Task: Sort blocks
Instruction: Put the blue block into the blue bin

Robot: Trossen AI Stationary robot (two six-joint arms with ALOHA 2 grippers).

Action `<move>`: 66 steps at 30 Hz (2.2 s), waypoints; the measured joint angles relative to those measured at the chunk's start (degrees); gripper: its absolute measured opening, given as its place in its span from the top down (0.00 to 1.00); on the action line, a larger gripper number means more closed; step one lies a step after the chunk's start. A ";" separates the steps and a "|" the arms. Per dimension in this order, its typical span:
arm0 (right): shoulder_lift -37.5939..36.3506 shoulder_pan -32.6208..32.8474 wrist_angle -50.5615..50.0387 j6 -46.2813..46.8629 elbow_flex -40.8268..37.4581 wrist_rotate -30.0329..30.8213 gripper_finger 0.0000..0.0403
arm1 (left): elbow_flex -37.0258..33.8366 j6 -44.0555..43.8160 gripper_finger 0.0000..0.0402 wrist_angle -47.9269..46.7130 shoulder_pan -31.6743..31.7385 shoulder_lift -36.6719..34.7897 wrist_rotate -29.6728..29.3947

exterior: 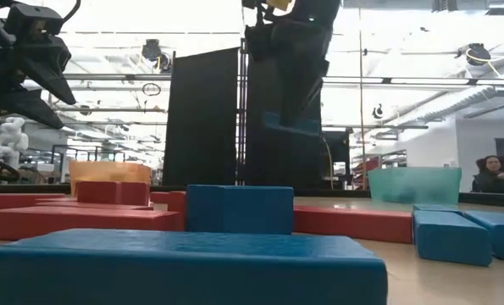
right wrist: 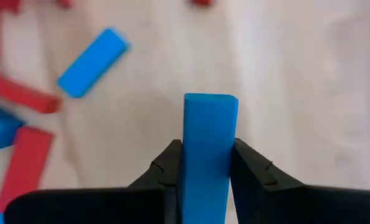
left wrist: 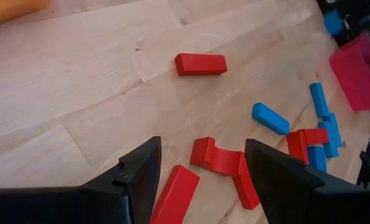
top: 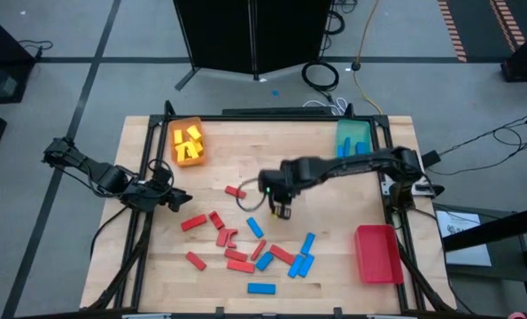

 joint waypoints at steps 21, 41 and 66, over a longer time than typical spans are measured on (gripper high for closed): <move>-16.14 -32.28 -18.14 -8.23 3.90 11.26 0.85 | 0.00 -0.02 0.43 0.01 0.00 0.01 0.00; -33.97 -50.14 -13.62 -9.95 -22.50 7.79 0.85 | 0.00 -0.06 0.43 0.01 -0.01 0.01 -0.34; -36.46 -56.44 1.82 -6.09 -38.70 -4.07 0.76 | 0.00 -0.61 0.43 -0.35 0.01 0.01 -2.82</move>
